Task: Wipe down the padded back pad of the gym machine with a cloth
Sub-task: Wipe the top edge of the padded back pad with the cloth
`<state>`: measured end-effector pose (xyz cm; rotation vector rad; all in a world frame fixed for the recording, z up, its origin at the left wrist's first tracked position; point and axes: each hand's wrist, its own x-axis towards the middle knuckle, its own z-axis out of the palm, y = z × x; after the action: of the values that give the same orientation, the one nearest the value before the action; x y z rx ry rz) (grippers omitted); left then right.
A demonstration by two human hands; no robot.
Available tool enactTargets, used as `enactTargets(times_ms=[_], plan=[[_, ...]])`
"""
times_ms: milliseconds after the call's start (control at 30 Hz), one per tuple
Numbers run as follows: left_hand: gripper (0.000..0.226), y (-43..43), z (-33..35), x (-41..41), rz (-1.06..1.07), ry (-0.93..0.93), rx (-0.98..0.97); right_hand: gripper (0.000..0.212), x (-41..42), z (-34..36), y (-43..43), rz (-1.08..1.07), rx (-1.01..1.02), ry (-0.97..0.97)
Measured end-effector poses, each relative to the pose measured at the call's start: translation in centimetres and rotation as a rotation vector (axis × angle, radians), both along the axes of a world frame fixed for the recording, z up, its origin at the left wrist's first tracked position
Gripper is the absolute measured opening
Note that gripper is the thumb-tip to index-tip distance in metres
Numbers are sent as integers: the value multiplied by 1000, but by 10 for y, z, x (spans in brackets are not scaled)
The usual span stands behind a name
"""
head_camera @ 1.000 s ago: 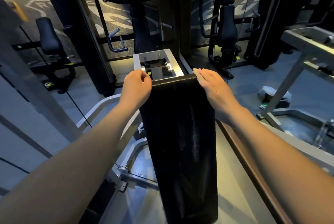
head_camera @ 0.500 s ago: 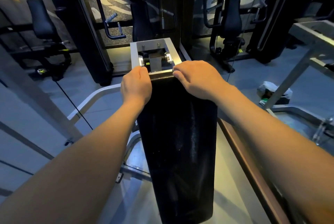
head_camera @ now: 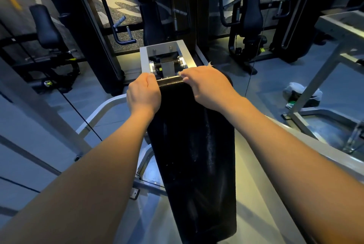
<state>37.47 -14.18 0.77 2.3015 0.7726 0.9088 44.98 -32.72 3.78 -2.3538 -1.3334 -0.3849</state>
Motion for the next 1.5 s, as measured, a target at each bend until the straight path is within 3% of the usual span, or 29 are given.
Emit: enactTargets(times_ms=[100,267,367,533,700,867,1067,1133,1267,1333,1433,1500], plan=[[39,-2,2,-2,-2,-1,-7,35,14,1,-26,41,-32,-7],[40,-3,1,-1,22,-23,33,31,16,-8,-33,-194,162,55],[40,-2,0,-1,21,-18,40,20,-7,-13,3,-94,132,-43],[41,-2,-2,-1,8,-21,43,31,23,-12,-21,-37,53,-32],[41,-5,0,-2,27,-36,50,38,36,-35,-46,-140,490,430],[40,-7,-1,-4,35,-69,45,39,23,-55,-47,-264,774,624],[40,-7,-4,-1,62,-105,59,34,-5,-106,-65,-381,774,874],[39,-9,-5,-2,68,-111,72,41,1,-99,-65,-390,754,904],[39,-9,-5,-2,81,-117,82,47,21,-56,-56,-222,927,977],[40,-10,-5,-1,94,-122,84,48,25,-59,-55,-190,920,998],[39,-10,-5,-1,90,-125,88,55,11,-99,-63,-371,900,1156],[39,-9,-6,-1,85,-128,88,48,-5,-132,-71,-467,946,1280]])
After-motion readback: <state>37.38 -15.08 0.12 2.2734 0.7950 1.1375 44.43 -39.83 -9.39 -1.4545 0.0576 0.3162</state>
